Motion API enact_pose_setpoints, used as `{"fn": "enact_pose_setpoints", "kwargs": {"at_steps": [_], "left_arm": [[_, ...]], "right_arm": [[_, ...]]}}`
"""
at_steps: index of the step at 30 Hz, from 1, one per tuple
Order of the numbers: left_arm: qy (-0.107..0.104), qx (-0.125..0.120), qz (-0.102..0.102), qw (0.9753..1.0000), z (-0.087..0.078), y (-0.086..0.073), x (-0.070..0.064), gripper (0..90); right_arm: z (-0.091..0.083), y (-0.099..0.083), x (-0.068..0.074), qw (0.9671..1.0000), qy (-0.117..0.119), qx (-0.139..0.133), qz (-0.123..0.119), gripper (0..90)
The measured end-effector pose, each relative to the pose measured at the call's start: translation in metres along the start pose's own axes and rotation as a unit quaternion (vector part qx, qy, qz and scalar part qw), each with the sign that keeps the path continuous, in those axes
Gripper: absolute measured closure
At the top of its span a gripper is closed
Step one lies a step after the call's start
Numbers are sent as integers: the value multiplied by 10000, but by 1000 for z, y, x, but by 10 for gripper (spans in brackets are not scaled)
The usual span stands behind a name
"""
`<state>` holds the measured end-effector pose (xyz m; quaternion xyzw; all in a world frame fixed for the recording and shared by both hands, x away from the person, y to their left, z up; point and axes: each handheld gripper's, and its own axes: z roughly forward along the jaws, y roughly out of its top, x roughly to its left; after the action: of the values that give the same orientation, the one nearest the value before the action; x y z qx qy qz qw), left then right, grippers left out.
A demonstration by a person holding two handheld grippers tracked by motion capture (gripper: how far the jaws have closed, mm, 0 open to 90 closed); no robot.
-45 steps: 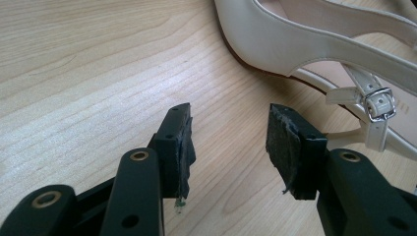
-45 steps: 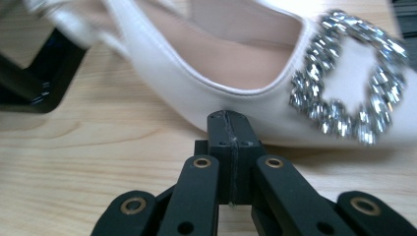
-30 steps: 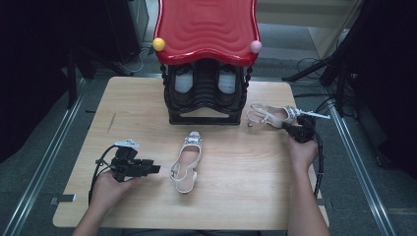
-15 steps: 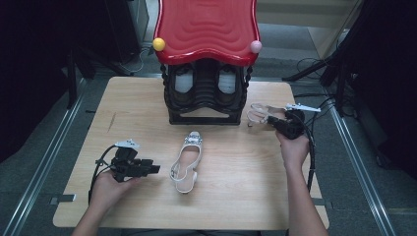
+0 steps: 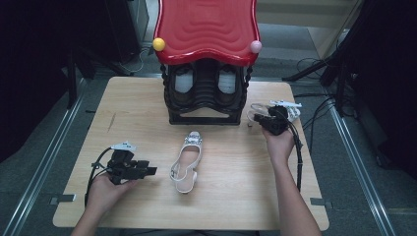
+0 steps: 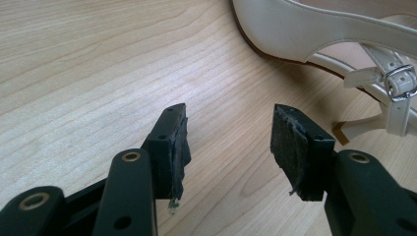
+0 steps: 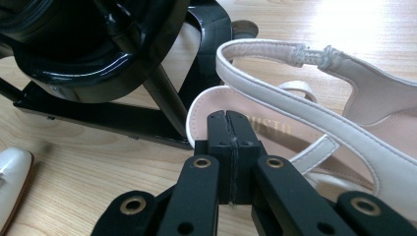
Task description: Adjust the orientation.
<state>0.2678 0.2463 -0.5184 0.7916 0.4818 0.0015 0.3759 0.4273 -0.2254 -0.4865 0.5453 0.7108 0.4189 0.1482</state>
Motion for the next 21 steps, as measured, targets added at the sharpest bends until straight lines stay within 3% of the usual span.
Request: {"fn": "enact_pose_setpoints", "kwargs": {"at_steps": [17, 21], "left_arm": [[-120, 19, 217, 9997, 10, 11, -1, 448], [-95, -105, 187, 9997, 7, 16, 4, 449]], "right_arm": [[-15, -13, -21, 9998, -177, 54, 122, 900], [-21, -17, -25, 9997, -188, 74, 167, 900]]}}
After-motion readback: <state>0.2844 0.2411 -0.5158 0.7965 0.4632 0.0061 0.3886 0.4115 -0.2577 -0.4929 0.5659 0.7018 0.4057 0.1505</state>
